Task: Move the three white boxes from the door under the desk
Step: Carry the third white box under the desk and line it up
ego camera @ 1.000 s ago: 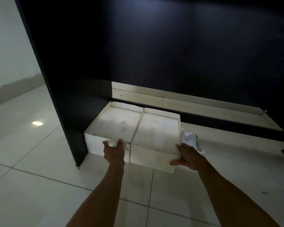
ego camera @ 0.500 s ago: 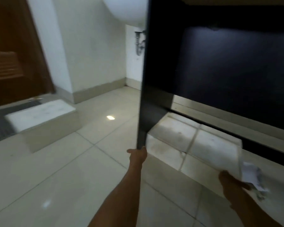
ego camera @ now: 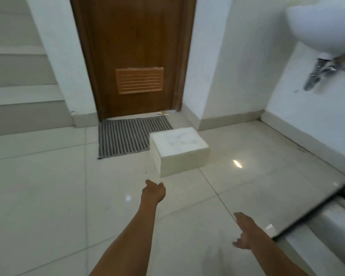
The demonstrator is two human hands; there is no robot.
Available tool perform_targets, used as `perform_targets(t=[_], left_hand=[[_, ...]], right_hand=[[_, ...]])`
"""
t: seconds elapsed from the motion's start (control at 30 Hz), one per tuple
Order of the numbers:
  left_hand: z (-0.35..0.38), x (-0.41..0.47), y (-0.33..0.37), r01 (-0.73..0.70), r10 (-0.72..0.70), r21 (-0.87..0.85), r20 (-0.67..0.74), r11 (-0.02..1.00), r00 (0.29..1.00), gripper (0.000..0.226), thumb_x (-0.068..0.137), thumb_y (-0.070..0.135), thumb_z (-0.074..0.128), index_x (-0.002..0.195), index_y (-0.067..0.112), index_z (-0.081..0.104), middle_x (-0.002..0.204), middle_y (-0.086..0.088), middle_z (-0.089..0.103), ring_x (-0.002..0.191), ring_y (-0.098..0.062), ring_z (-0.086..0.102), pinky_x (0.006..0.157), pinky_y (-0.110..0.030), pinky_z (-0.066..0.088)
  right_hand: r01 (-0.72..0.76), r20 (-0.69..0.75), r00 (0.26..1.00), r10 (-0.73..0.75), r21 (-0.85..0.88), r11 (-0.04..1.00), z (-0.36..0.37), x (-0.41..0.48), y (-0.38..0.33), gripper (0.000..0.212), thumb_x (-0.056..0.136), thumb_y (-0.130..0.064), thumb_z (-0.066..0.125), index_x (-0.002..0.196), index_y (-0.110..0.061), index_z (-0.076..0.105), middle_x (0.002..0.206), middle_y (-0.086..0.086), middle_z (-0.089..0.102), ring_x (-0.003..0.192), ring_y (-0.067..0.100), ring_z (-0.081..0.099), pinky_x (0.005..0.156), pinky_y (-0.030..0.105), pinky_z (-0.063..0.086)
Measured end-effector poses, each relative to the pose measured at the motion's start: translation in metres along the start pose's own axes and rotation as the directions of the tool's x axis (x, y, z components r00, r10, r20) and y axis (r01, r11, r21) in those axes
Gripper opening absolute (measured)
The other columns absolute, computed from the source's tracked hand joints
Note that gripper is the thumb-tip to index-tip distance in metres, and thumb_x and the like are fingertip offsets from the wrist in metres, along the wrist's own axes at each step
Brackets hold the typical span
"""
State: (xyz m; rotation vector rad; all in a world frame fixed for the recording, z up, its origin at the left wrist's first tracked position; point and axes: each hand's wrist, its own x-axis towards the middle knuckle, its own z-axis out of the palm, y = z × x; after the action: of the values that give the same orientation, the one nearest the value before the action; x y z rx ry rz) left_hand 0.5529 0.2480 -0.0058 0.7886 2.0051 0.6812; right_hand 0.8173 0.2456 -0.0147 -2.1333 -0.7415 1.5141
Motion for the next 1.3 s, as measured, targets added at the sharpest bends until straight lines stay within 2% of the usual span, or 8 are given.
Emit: perform_targets(t=[0.13,0.37,0.43,0.63,0.8,0.97,1.07,1.3], left_hand=[[-0.086,0.035,0.002,0.122,-0.12,0.072,-0.038,0.99,0.992,0.061,0.099,0.035,0.038,0.148,0.0,0.027,0.153,-0.02,0.036,0.14,-0.035,0.036,0.113,-0.038,0.032],[-0.151,0.101,0.057,0.273,-0.268,0.095,-0.058,0.957,0.962,0.064,0.099,0.041,0.036,0.148,0.0,0.029,0.153,-0.019,0.035,0.139,-0.036,0.038,0.113,-0.043,0.036],[-0.143,0.126,0.076,0.307,-0.304,0.085,-0.051,0.948,0.951,0.063,0.1,0.04,0.036,0.147,-0.002,0.03,0.151,-0.02,0.037,0.137,-0.036,0.04,0.112,-0.042,0.035],[-0.084,0.226,0.116,0.335,-0.335,0.023,0.032,0.942,0.942,0.074,0.096,0.054,0.031,0.15,0.004,0.023,0.155,-0.018,0.033,0.14,-0.033,0.037,0.112,-0.044,0.033],[-0.056,0.289,0.135,0.363,-0.353,-0.101,0.105,0.926,0.93,0.089,0.088,0.069,0.032,0.154,0.014,0.01,0.161,-0.012,0.019,0.147,-0.032,0.024,0.118,-0.047,0.025],[-0.04,0.323,0.149,0.415,-0.386,-0.24,0.159,0.878,0.908,0.096,0.081,0.075,0.041,0.154,0.023,0.008,0.162,-0.009,0.016,0.145,-0.036,0.027,0.111,-0.058,0.035],[-0.032,0.326,0.153,0.447,-0.4,-0.299,0.209,0.843,0.893,0.087,0.083,0.068,0.049,0.153,0.031,0.014,0.157,-0.01,0.031,0.137,-0.038,0.04,0.102,-0.06,0.044],[-0.027,0.31,0.148,0.33,-0.333,-0.179,0.015,0.927,0.943,0.072,0.085,0.053,0.059,0.148,0.032,0.029,0.139,-0.01,0.055,0.123,-0.037,0.055,0.101,-0.054,0.048]], right_hand=[[0.084,-0.009,0.996,-0.088,-0.187,0.979,0.048,0.002,-0.087,0.048,0.094,-0.028,0.049,0.132,0.0,0.047,0.116,0.018,0.052,0.093,0.031,0.045,0.095,0.05,0.046],[0.185,-0.094,0.956,-0.279,-0.545,0.818,0.088,0.034,-0.206,0.049,0.097,-0.033,0.041,0.103,0.008,0.066,0.094,0.02,0.066,0.087,0.032,0.062,0.089,0.04,0.05],[0.197,-0.105,0.942,-0.318,-0.594,0.78,0.096,0.057,-0.235,0.048,0.098,-0.034,0.041,0.102,0.007,0.066,0.102,0.022,0.068,0.097,0.035,0.063,0.085,0.035,0.046],[0.269,-0.093,0.932,-0.35,-0.471,0.84,0.131,0.163,-0.315,0.044,0.093,-0.039,0.052,0.119,-0.005,0.061,0.123,0.017,0.063,0.116,0.034,0.056,0.104,0.042,0.042],[0.24,-0.063,0.95,-0.306,-0.482,0.843,0.162,0.238,-0.354,0.052,0.09,-0.046,0.054,0.126,-0.01,0.056,0.129,0.015,0.059,0.119,0.034,0.055,0.101,0.039,0.041],[0.214,0.044,0.972,-0.229,-0.563,0.798,0.186,0.282,-0.367,0.072,0.084,-0.062,0.049,0.135,-0.011,0.046,0.138,0.012,0.053,0.127,0.034,0.048,0.103,0.04,0.038],[0.186,0.059,0.981,-0.186,-0.576,0.796,0.191,0.288,-0.367,0.084,0.077,-0.07,0.049,0.138,-0.012,0.043,0.14,0.012,0.051,0.128,0.035,0.046,0.101,0.041,0.039],[0.148,0.103,0.989,-0.111,-0.522,0.84,0.186,0.271,-0.367,0.09,0.068,-0.07,0.06,0.134,-0.011,0.046,0.135,0.011,0.055,0.123,0.034,0.051,0.1,0.042,0.044]])
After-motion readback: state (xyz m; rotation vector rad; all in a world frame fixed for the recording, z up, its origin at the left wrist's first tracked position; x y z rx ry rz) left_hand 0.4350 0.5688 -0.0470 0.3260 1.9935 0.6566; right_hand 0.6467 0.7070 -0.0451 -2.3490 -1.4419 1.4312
